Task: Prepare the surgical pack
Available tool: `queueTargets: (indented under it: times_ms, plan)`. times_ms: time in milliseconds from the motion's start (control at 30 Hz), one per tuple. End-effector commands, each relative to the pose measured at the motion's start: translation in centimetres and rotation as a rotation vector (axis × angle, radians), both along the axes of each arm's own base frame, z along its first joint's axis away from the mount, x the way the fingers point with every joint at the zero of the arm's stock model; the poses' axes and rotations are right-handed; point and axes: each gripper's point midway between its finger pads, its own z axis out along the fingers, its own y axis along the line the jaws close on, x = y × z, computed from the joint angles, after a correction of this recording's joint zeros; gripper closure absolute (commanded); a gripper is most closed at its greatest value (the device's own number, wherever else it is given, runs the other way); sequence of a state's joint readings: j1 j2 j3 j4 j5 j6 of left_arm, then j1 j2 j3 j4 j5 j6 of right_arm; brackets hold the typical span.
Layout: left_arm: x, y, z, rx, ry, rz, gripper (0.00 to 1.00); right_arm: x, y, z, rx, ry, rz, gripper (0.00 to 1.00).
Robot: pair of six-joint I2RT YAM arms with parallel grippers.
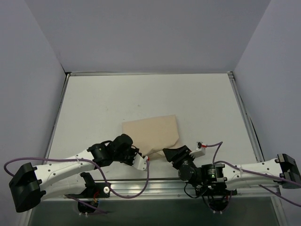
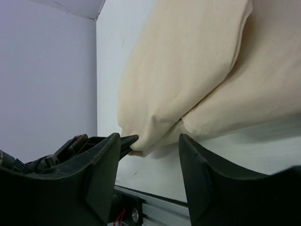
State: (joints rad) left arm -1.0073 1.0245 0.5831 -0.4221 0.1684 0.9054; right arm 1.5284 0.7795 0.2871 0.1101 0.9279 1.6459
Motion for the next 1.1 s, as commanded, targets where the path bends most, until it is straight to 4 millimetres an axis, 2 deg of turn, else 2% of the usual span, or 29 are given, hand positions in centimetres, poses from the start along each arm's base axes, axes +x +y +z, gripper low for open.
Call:
queueTargets:
  times_ms: [0, 167, 200, 233, 267, 333, 367, 433, 567, 667, 700, 767, 833, 867, 967, 1067]
  plan:
    - [-1.4, 0.2, -1.0, 0.023, 0.052, -0.055, 0.96, 1.0, -2.9, -0.4, -0.104, -0.029, -0.077, 0.49]
    - [-1.6, 0.6, -1.3, 0.044, 0.061, -0.056, 0.96, 1.7, -3.2, -1.4, -0.144, -0.019, -0.080, 0.45]
    - [-1.6, 0.7, -1.3, 0.045, 0.059, -0.054, 0.96, 1.9, -2.4, -0.7, -0.111, -0.026, -0.073, 0.46]
    - [-1.6, 0.7, -1.4, 0.047, 0.059, -0.053, 0.96, 2.7, -2.7, -0.9, -0.129, -0.023, -0.093, 0.46]
    - [-1.7, 0.7, -1.4, 0.045, 0.059, -0.054, 0.96, 2.8, -2.4, -1.7, -0.177, -0.007, -0.057, 0.47]
    - [-1.7, 0.8, -1.3, 0.044, 0.059, -0.052, 0.96, 3.7, -2.0, -1.9, -0.177, 0.007, -0.055, 0.47]
    - [-1.7, 0.8, -1.3, 0.042, 0.056, -0.052, 0.96, 4.6, -2.5, -2.6, -0.221, 0.014, -0.073, 0.47]
    - [-1.7, 0.8, -1.2, 0.039, 0.058, -0.050, 0.96, 5.1, -1.9, -2.5, -0.220, 0.021, -0.062, 0.47]
    - [-1.8, 0.7, -1.1, 0.031, 0.058, -0.051, 0.96, 6.2, -2.4, -3.2, -0.285, 0.040, -0.088, 0.45]
    - [-1.8, 0.8, -1.3, 0.035, 0.060, -0.053, 0.96, 6.5, -2.6, -4.2, -0.279, 0.048, -0.096, 0.44]
    - [-1.8, 0.8, -1.3, 0.036, 0.062, -0.054, 0.96, 7.0, -2.5, -3.9, -0.254, 0.038, -0.107, 0.45]
    - [-1.9, 0.8, -1.4, 0.036, 0.064, -0.054, 0.96, 7.1, -2.6, -4.5, -0.277, 0.036, -0.098, 0.59]
    - [-1.9, 0.9, -1.4, 0.037, 0.064, -0.050, 0.96, 7.3, -2.4, -4.3, -0.286, 0.026, -0.093, 0.80]
    - [-1.9, 1.0, -1.5, 0.039, 0.066, -0.044, 0.96, 7.3, -2.3, -4.0, -0.284, 0.022, -0.088, 0.97]
    - [-1.5, 1.1, -1.3, 0.031, 0.047, -0.023, 0.94, 7.0, -2.6, -3.6, -0.294, 0.028, -0.078, 1.00]
    - [-1.0, 1.1, -1.1, 0.022, 0.028, 0.007, 0.93, 6.1, -3.2, -4.3, -0.294, 0.053, -0.054, 1.00]
